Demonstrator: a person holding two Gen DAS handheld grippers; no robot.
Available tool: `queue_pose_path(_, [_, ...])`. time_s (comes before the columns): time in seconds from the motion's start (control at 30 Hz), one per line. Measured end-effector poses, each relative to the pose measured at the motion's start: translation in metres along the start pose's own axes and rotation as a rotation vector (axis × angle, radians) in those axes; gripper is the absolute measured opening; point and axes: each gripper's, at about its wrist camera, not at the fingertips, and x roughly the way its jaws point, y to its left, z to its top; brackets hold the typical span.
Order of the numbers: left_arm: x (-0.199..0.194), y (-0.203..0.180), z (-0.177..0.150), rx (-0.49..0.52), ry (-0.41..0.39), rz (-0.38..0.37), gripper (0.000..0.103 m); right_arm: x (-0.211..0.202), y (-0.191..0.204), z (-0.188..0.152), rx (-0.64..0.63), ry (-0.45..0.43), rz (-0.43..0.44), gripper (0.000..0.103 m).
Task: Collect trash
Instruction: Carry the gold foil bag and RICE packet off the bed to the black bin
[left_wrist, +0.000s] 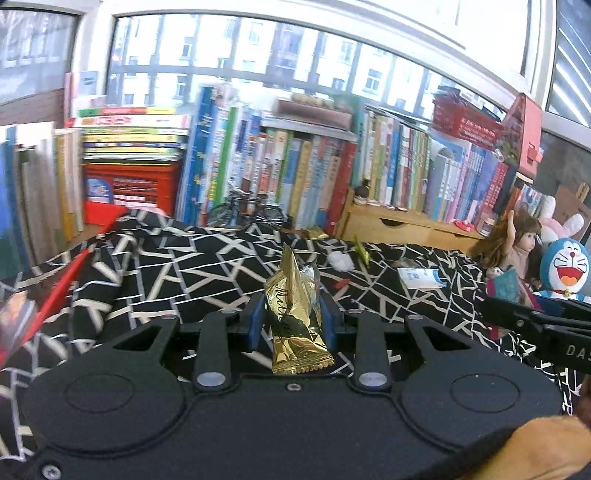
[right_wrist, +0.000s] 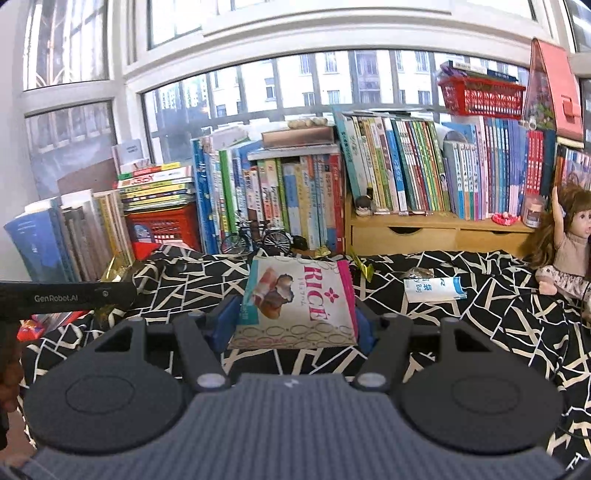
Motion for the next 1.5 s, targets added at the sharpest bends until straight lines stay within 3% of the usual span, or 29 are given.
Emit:
queue_pose_path(0.5, [-0.100,0.023,-0.050,0.060,-0.031,0.041,0.030,-0.071,0.052,-0.026,-0.031,-0.033,0.038,0.067])
queue_pose_path(0.9, [-0.166,0.063,-0.102,0.064,0.012,0.121,0.030,-0.096,0.105,-0.061,-0.054,-0.009,0.109,0.067])
queue_pose_path(1.2, [-0.193,0.089,-0.140,0.056,0.052,0.176,0.030,-0.096,0.141,-0.087,-0.069,0.043,0.155,0.067])
queue_pose_path(1.5, [-0.204,0.106,-0.194,-0.021,0.147,0.203,0.030,-0.103,0.191,-0.123,-0.169,0.135,0.298,0.067])
